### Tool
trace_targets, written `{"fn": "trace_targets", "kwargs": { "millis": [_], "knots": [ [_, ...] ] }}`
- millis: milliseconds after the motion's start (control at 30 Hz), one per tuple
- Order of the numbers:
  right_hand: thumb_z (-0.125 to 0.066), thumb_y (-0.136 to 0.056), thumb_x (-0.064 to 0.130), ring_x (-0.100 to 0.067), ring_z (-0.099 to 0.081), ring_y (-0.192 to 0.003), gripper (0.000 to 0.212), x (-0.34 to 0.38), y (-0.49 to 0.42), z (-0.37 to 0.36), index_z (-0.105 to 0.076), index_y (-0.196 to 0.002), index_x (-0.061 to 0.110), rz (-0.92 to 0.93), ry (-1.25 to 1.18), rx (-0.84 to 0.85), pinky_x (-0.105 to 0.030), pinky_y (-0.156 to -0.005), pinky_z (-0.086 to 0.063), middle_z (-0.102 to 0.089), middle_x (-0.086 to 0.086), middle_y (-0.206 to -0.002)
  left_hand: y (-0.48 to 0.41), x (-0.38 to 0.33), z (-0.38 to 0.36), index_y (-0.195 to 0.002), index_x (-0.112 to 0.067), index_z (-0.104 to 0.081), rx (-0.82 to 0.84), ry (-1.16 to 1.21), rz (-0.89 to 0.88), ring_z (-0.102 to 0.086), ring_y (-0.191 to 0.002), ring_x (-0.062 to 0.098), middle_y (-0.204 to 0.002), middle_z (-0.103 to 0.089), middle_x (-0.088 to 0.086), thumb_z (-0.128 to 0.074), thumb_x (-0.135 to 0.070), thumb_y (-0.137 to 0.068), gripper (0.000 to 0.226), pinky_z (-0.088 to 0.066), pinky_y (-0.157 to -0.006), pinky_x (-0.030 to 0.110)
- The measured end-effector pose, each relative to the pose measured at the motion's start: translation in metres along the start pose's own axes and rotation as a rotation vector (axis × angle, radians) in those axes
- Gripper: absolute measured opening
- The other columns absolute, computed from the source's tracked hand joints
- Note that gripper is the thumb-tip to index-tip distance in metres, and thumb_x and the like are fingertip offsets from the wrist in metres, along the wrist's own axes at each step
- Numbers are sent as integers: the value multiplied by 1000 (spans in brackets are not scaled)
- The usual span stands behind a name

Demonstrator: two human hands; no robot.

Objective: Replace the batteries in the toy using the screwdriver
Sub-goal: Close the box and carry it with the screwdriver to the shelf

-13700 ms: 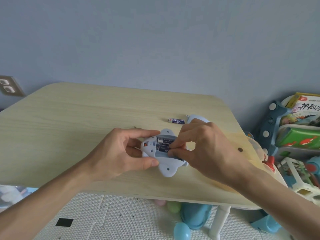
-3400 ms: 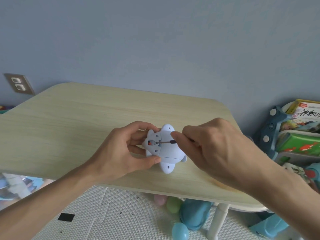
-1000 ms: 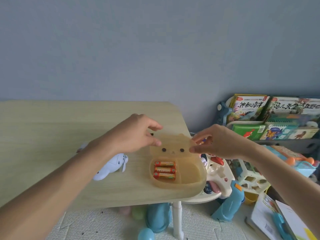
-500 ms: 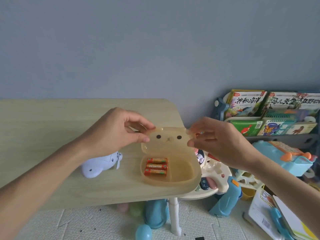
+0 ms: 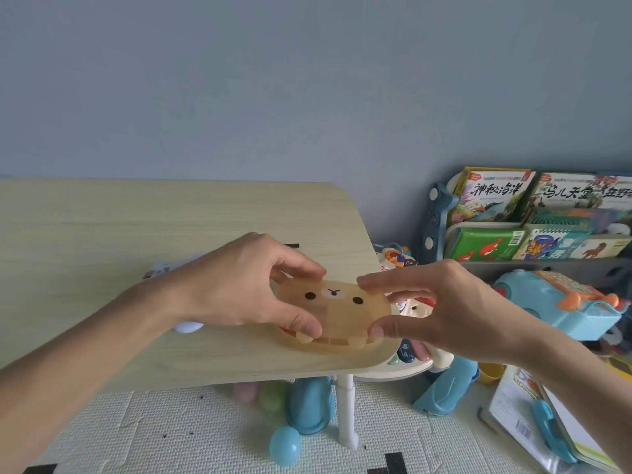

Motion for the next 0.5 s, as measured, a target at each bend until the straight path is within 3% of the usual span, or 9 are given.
{"fn": "trace_targets", "kwargs": {
  "millis": [267, 400, 500],
  "knots": [
    [-88, -58, 64, 13, -66, -101, 74, 2, -2, -2, -71, -127, 44, -31, 59, -9, -10, -85, -53, -72, 33, -109, 1, -5, -4, -135, -41, -70, -27, -101, -12, -63, -119, -18, -128, -71, -33, -100, -62, -53, 90, -45, -103, 4],
    [-87, -56, 68, 8, -66, -102, 74, 1, -4, -4, -71, -124, 45, -25, 97, 0, -19, -89, -55, -71, 33, -109, 1, -8, -5, -137, -39, -69, -29, -143, -24, -62, -121, -14, -129, -69, -32, -99, -62, -56, 90, -48, -109, 12],
    [-87, -55, 68, 9, -65, -103, 72, 4, -7, -2, -71, -122, 46, -29, 103, 69, -17, -89, -56, -72, 32, -109, 3, -10, -7, -139, -38, -67, -44, -183, -39, -61, -124, -11, -132, -68, -31, -96, -64, -60, 88, -48, -112, 18]
  ]
}}
Point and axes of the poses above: each hand's wrist, its own y-axis away from the middle knuckle, its own z-axis out of the back of the hand, x = y × z, the point moved 6 cm from there along -y, towards the middle knuckle
